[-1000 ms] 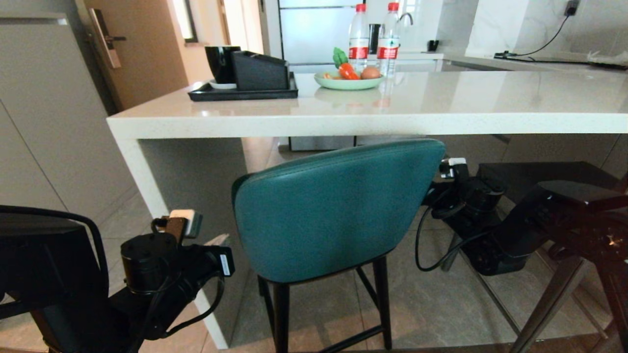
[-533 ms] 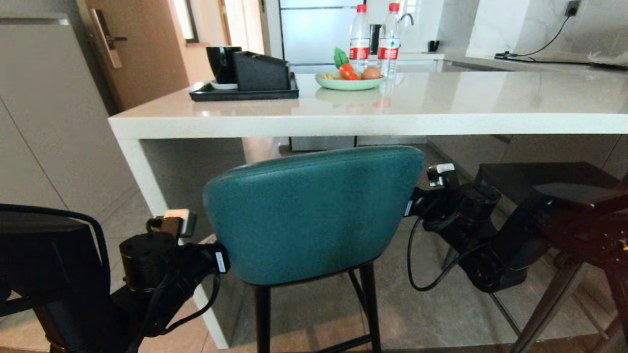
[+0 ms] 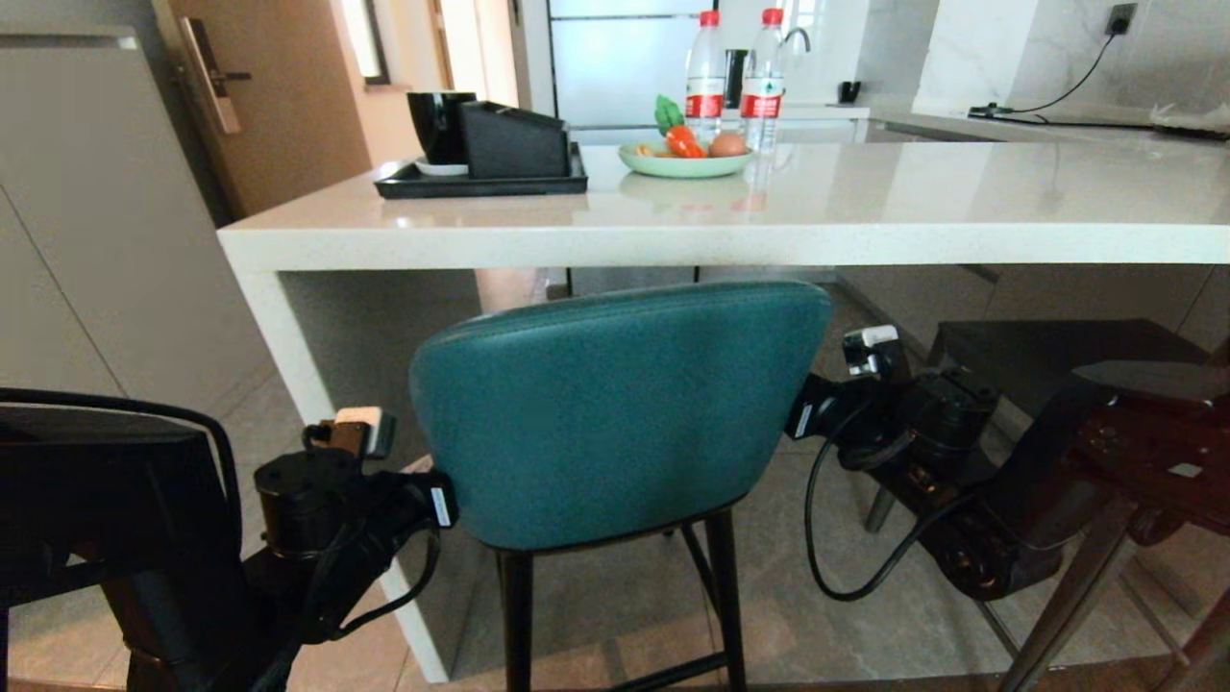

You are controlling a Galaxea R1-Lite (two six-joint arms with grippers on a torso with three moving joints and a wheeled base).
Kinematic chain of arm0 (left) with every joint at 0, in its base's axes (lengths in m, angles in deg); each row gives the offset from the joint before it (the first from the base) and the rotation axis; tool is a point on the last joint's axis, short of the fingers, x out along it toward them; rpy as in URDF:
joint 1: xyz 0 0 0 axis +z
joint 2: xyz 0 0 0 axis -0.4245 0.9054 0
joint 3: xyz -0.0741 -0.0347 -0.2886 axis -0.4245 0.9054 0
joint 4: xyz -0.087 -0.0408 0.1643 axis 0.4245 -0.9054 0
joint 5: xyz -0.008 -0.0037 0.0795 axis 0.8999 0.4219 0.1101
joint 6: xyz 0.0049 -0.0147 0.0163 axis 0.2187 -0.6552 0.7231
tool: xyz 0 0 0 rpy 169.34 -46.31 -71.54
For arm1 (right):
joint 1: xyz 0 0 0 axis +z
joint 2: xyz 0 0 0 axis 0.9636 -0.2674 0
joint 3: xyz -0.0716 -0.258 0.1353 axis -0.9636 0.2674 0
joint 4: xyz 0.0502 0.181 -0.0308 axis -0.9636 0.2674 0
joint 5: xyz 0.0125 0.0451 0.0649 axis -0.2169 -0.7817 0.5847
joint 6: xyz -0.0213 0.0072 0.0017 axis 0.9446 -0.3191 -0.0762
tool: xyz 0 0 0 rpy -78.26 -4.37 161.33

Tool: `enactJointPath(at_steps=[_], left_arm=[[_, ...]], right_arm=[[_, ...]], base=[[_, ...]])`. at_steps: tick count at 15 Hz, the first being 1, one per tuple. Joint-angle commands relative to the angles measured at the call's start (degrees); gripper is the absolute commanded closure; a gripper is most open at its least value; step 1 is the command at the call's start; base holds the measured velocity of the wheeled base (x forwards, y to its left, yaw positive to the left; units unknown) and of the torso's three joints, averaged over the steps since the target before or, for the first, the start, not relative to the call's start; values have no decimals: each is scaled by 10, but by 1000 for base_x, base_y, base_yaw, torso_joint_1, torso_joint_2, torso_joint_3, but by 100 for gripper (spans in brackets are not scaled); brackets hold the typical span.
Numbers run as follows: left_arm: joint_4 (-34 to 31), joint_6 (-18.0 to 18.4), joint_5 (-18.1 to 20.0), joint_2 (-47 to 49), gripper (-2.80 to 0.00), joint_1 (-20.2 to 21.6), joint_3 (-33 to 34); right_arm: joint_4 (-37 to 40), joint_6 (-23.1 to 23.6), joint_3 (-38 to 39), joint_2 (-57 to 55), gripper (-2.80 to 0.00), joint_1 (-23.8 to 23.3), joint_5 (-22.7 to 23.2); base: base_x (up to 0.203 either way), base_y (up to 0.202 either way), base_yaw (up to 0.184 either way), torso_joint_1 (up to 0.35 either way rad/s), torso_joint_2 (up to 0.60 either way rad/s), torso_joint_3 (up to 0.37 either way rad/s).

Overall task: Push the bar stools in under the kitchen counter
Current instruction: Pull the blue chair out from under the dining table

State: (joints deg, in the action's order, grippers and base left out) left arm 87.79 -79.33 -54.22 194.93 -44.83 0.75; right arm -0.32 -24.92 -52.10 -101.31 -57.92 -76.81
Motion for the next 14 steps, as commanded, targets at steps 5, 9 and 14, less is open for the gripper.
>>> enactJointPath(at_steps=[5, 9, 14], left_arm=[[5, 2, -1, 10, 0, 2, -17], [5, 3, -1, -4, 0, -2, -13], [5, 3, -2, -24, 0, 21, -2]], right_arm=[[-4, 7, 68, 69, 0, 23, 6], [-4, 8, 137, 124, 0, 58, 17], [-4, 7, 209, 165, 0, 80, 14]], base=[[0, 0, 0, 0, 0, 0], [0, 0, 0, 0, 0, 0], [0, 0, 0, 0, 0, 0]])
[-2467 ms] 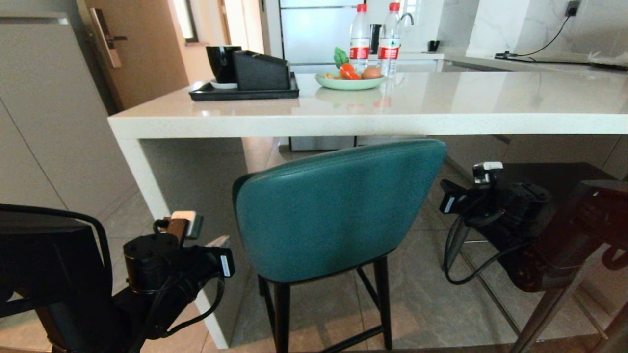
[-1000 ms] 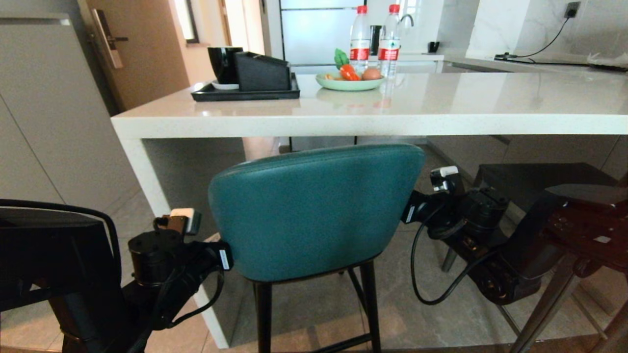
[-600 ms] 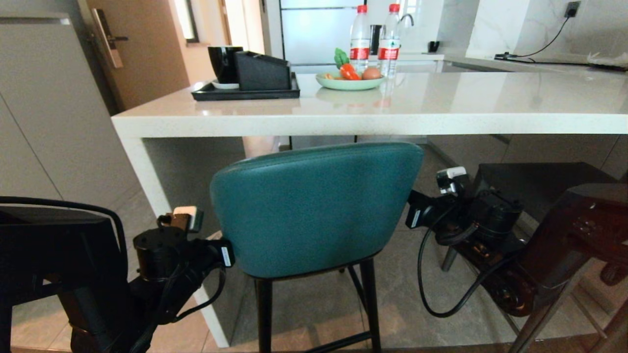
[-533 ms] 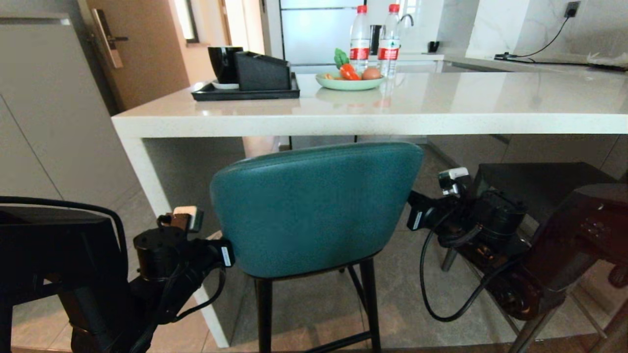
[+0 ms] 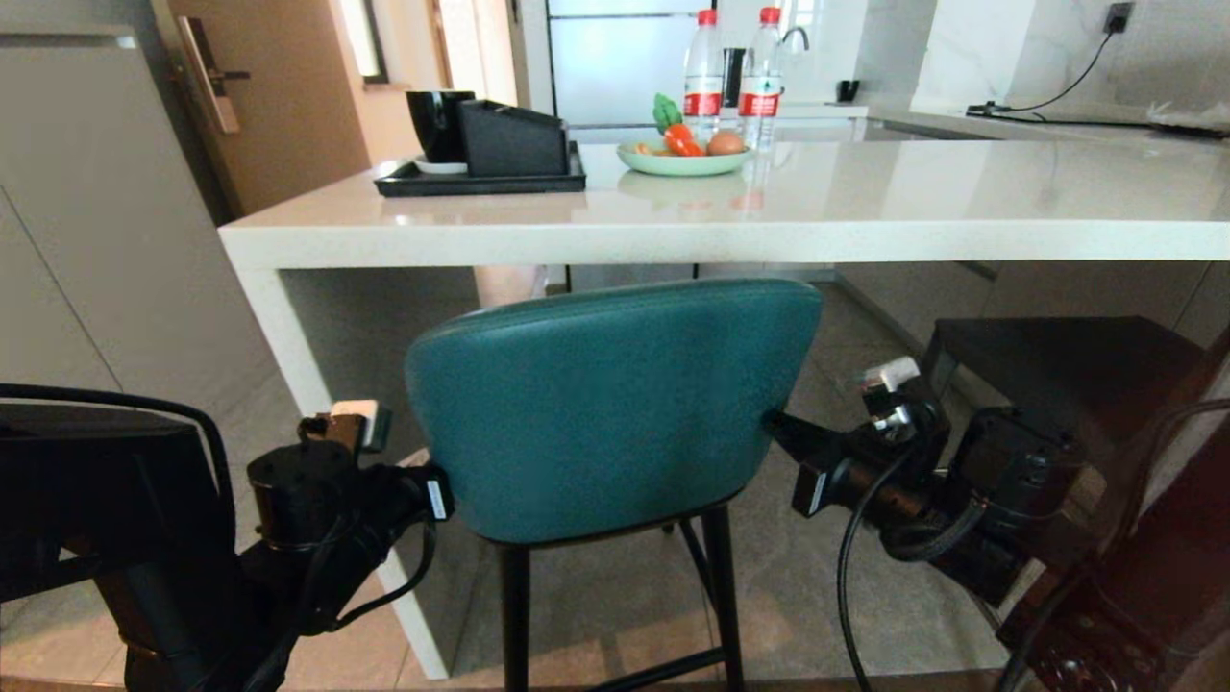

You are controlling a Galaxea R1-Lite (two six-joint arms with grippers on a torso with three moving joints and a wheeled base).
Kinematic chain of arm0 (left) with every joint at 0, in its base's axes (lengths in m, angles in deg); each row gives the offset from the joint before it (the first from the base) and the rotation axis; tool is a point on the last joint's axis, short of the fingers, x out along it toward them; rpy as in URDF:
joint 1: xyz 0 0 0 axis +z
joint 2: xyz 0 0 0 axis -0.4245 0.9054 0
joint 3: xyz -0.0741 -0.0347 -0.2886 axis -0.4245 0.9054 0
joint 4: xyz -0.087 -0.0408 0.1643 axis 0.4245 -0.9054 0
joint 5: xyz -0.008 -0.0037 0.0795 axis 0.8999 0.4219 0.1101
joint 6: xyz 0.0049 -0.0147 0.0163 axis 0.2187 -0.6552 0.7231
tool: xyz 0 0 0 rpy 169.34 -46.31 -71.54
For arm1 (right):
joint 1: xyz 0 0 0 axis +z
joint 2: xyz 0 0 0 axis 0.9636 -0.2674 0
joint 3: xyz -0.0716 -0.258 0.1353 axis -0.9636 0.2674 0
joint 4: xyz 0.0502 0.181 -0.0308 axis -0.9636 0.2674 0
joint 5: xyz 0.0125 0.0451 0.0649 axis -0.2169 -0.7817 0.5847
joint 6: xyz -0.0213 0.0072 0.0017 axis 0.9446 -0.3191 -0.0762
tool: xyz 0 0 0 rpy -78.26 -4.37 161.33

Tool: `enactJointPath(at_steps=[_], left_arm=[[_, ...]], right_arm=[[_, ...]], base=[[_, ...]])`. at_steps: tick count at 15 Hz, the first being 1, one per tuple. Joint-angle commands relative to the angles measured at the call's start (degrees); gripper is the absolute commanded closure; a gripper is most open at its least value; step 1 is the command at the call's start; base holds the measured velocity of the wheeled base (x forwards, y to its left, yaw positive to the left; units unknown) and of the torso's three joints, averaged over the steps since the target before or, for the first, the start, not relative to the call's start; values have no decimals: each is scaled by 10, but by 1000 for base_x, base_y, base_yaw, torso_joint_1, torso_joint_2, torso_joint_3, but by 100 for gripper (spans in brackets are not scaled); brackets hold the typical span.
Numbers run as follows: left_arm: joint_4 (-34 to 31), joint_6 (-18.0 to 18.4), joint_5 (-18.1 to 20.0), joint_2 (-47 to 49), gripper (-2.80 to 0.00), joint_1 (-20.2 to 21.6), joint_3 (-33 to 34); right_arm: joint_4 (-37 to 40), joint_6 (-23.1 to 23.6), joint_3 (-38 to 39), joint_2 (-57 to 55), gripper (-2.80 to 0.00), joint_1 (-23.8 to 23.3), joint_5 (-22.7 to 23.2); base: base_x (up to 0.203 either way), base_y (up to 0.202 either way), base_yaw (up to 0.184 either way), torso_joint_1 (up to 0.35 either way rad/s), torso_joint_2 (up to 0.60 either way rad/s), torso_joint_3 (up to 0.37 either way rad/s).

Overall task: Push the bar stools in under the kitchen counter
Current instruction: Pull the blue chair out from under the dining table

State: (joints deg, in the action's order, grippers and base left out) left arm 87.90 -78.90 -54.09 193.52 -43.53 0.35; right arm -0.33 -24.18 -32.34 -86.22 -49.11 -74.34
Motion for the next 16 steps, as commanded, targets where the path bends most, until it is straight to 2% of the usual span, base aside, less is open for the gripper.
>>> enactJointPath(at_steps=[1, 3, 6, 8, 12, 16], left_arm=[[4, -2, -3, -10, 0, 11, 7], [4, -3, -1, -11, 0, 9, 16], [4, -3, -1, -11, 0, 11, 17], [4, -3, -1, -9, 0, 12, 10], [4, -1, -1, 7, 0, 21, -15], [4, -1, 0, 32, 0, 40, -49]], right_arm=[[-4, -2, 11, 10, 0, -36, -9], [-4, -12, -11, -19, 0, -102, -2], [-4, -18, -32, -44, 0, -187, 59], [-4, -19, -68, -63, 0, -219, 88], [5, -13, -229, -159, 0, -209, 80], [64, -9, -368, -248, 0, -173, 29]], base=[[0, 0, 0, 0, 0, 0], [0, 0, 0, 0, 0, 0], [0, 0, 0, 0, 0, 0], [0, 0, 0, 0, 0, 0], [0, 0, 0, 0, 0, 0], [0, 0, 0, 0, 0, 0]])
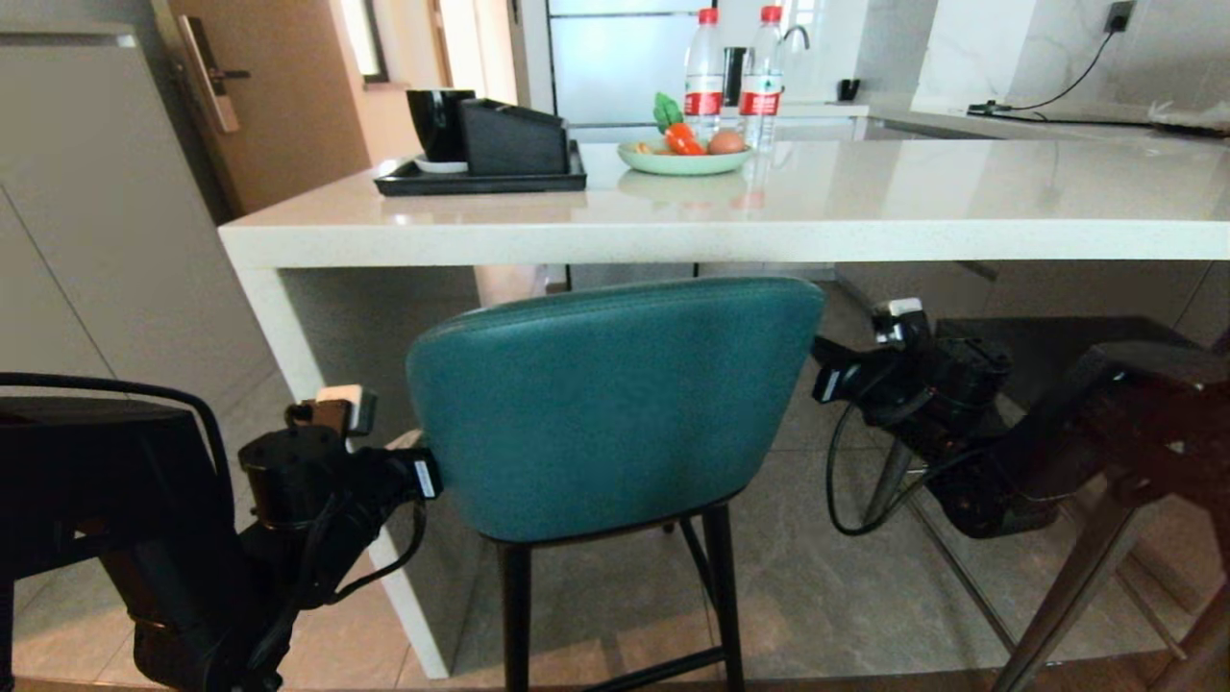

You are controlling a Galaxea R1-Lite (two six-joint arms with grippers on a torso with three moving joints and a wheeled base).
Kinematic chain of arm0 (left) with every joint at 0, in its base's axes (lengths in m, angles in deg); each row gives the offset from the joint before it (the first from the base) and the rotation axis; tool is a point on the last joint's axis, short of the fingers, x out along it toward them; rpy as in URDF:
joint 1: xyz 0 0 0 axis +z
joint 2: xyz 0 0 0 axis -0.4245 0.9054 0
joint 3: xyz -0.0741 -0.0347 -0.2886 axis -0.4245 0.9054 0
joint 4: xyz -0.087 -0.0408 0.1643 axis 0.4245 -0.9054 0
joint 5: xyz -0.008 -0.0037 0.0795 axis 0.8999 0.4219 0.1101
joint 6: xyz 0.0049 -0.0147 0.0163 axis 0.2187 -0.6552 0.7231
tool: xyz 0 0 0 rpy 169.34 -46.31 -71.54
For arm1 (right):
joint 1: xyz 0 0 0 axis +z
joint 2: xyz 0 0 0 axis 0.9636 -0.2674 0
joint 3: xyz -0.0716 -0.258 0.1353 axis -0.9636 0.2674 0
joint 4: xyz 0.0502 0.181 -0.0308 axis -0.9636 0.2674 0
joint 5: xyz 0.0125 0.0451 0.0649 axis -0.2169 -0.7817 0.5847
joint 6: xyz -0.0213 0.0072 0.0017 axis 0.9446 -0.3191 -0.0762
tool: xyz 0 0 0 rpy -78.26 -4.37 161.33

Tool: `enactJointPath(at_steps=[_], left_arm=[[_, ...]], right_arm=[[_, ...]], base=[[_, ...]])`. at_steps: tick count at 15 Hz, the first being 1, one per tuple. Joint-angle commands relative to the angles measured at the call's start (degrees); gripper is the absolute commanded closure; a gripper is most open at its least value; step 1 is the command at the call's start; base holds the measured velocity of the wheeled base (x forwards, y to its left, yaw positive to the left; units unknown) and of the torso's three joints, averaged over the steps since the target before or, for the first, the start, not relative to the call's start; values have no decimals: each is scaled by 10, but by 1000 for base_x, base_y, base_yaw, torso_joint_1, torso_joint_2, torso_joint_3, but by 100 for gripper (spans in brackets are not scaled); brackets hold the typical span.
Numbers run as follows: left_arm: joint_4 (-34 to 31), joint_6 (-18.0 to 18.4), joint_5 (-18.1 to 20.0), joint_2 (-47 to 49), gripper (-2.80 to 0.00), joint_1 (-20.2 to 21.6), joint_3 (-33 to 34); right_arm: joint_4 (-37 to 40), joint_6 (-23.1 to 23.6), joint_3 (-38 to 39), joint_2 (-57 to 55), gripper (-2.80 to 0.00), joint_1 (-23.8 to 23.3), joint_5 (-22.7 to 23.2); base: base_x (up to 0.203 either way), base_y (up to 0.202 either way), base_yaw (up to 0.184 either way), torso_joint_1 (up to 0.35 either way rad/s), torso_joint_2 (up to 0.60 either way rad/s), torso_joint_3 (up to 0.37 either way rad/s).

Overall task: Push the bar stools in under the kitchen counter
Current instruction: Pull the blue chair out from under the dining table

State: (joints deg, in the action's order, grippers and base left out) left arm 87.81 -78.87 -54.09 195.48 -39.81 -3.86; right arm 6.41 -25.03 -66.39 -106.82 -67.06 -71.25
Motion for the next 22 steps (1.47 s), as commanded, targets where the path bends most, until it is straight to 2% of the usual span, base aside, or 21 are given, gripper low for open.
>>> enactJointPath(at_steps=[1, 5, 8, 9, 11, 16, 20, 22], left_arm=[[5, -1, -1, 16, 0, 6, -15], [5, -1, -1, 40, 0, 23, -30], [5, -1, 3, 59, 0, 66, -54], [5, -1, 15, 70, 0, 81, -61], [5, -1, 33, 83, 0, 93, -82], [5, 33, 29, 123, 0, 84, -189], [5, 35, 28, 172, 0, 85, -236], [5, 35, 27, 165, 0, 71, -236]], right_arm=[[8, 0, -59, -64, 0, 15, -18], [69, 0, -169, -115, 0, 56, -64], [108, 0, -213, -119, 0, 67, -67], [114, 0, -219, -117, 0, 67, -68], [113, -1, -213, -108, 0, 69, -70], [111, -1, -182, -77, 0, 74, -77], [97, -2, -148, -61, 0, 85, -76], [94, -1, -141, -57, 0, 90, -76]], base=[[0, 0, 0, 0, 0, 0], [0, 0, 0, 0, 0, 0], [0, 0, 0, 0, 0, 0], [0, 0, 0, 0, 0, 0], [0, 0, 0, 0, 0, 0], [0, 0, 0, 0, 0, 0], [0, 0, 0, 0, 0, 0], [0, 0, 0, 0, 0, 0]])
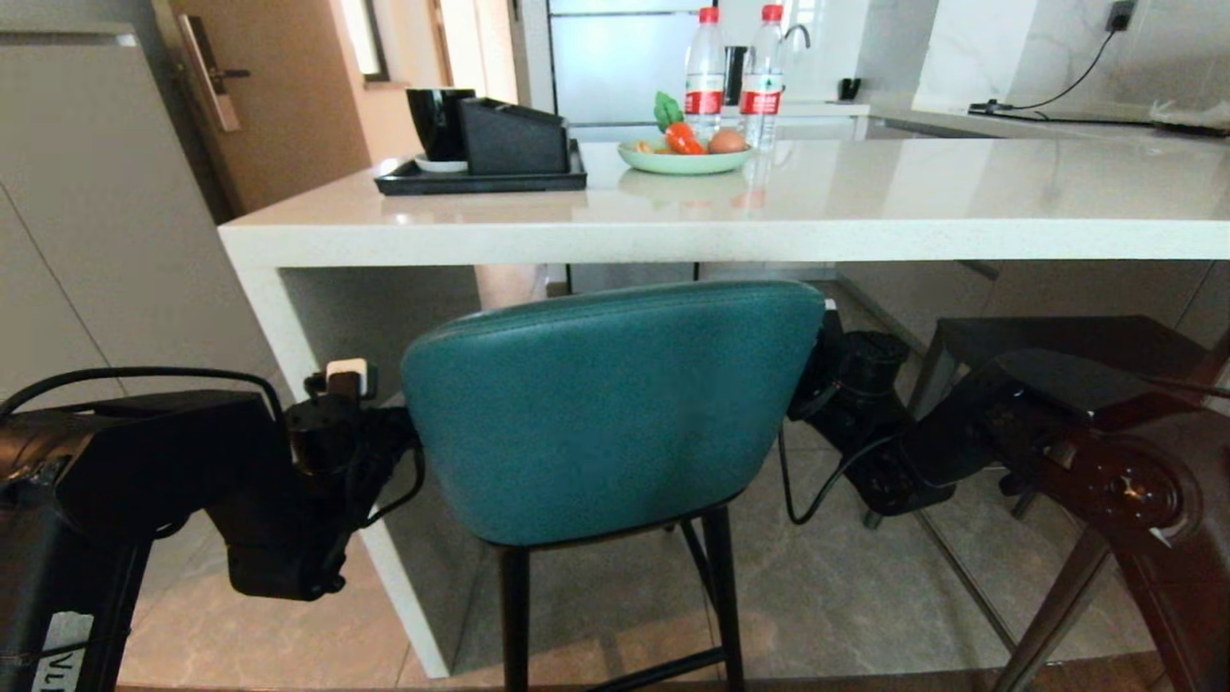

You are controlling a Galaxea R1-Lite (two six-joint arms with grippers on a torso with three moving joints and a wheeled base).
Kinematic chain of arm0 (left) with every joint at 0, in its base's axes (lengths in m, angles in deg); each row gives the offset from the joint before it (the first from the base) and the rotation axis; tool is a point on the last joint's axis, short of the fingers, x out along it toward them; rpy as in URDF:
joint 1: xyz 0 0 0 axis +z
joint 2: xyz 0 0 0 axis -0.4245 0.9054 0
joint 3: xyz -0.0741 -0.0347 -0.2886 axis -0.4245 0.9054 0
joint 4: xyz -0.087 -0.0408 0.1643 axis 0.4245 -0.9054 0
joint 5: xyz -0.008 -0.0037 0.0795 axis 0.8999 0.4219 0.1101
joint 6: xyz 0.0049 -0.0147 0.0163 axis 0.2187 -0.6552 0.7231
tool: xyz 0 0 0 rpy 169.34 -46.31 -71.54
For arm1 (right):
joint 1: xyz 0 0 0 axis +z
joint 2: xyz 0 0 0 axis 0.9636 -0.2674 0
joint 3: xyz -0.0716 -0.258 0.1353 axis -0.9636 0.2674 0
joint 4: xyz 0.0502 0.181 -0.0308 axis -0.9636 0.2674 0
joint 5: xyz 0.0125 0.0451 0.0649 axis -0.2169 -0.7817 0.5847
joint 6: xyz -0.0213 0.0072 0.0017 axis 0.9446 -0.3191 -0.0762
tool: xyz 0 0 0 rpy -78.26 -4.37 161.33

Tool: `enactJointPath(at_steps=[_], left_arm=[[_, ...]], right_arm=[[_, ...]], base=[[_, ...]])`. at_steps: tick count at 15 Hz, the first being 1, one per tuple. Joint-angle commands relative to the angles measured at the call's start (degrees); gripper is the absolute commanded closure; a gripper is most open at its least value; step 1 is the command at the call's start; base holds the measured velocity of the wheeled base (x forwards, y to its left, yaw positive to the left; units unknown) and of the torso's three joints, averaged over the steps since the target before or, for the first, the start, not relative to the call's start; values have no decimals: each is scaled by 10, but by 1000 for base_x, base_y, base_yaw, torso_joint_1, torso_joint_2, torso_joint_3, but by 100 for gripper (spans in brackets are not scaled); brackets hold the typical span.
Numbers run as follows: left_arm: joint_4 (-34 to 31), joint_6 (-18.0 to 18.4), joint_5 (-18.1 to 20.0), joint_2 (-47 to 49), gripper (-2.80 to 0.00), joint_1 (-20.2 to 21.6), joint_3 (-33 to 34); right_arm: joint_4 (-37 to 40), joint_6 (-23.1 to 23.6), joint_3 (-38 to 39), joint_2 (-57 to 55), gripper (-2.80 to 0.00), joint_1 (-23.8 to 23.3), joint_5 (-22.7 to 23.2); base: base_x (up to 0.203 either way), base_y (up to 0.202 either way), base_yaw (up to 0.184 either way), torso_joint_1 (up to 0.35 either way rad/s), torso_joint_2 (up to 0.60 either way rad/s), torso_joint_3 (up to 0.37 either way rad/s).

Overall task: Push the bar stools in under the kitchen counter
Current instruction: Pull the blue chair out from under the dining table

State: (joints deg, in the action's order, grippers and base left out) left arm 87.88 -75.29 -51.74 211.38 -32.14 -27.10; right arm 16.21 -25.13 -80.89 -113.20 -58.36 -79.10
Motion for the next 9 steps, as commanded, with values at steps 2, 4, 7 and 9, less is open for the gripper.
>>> enactJointPath(at_steps=[2, 4, 7, 9], left_arm=[[4, -1, -20, -19, 0, -28, 3], [4, -1, -58, -33, 0, -61, 9], [4, -2, -63, -46, 0, -76, 33], [4, -2, -63, -47, 0, -78, 38]], right_arm=[[-12, 0, 32, 20, 0, 12, 3], [-41, -1, 83, 37, 0, 25, 4], [-71, -2, 146, 78, 0, 39, 5], [-81, -4, 177, 101, 0, 52, 5]], base=[[0, 0, 0, 0, 0, 0], [0, 0, 0, 0, 0, 0], [0, 0, 0, 0, 0, 0], [0, 0, 0, 0, 0, 0]])
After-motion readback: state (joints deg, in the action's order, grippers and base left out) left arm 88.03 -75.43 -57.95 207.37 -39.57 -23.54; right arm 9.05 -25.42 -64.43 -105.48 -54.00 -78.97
